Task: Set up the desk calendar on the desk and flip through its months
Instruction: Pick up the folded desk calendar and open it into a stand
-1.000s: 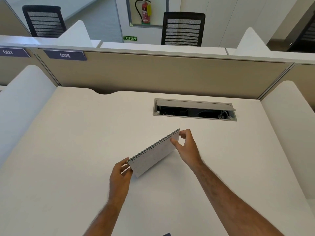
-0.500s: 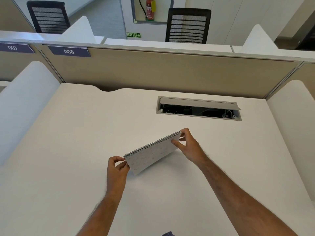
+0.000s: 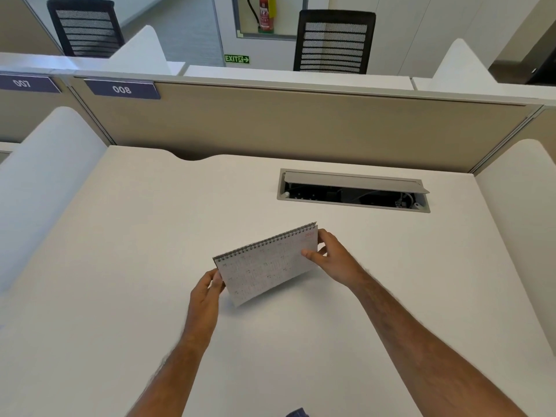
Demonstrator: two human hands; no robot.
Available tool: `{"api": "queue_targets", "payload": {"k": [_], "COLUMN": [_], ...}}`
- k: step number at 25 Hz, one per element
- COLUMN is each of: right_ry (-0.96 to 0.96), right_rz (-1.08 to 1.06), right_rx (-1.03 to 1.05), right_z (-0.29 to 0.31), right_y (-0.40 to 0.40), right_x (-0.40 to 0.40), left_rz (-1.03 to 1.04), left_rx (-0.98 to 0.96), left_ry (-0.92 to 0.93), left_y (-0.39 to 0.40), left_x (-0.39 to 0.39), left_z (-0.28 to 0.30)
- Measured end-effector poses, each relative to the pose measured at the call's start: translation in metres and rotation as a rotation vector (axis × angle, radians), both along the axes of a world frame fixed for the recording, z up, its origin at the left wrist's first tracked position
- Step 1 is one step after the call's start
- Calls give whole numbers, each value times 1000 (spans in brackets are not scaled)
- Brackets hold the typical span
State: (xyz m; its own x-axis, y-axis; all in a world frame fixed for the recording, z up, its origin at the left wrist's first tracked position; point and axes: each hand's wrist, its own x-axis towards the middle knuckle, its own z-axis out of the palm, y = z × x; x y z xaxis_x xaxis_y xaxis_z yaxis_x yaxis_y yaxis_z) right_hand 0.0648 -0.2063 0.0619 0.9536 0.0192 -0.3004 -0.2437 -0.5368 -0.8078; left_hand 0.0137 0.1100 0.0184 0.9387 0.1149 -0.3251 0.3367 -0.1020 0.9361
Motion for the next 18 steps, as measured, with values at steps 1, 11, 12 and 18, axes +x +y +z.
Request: {"api": "queue_targets", "payload": {"k": [1,11,12,18], "right_ry": [2,7,0,-16], "right_rz": [-1,8,-5,-117], "right_rx": [-8,-23,-6,150], "right_z": [0,-6,-7,-7], "right_y": [1,-1,-1,12], "right_x": [2,8,8,22], "left_rz": [-10,-82,-76,-8], "left_rx": [-39,48,63,102], "left_ry": [0,-51,-53,-93], "left_y": [2,6,6,6], "left_x": [1,8,10,29], "left_z": [0,-1,-1,-1]}}
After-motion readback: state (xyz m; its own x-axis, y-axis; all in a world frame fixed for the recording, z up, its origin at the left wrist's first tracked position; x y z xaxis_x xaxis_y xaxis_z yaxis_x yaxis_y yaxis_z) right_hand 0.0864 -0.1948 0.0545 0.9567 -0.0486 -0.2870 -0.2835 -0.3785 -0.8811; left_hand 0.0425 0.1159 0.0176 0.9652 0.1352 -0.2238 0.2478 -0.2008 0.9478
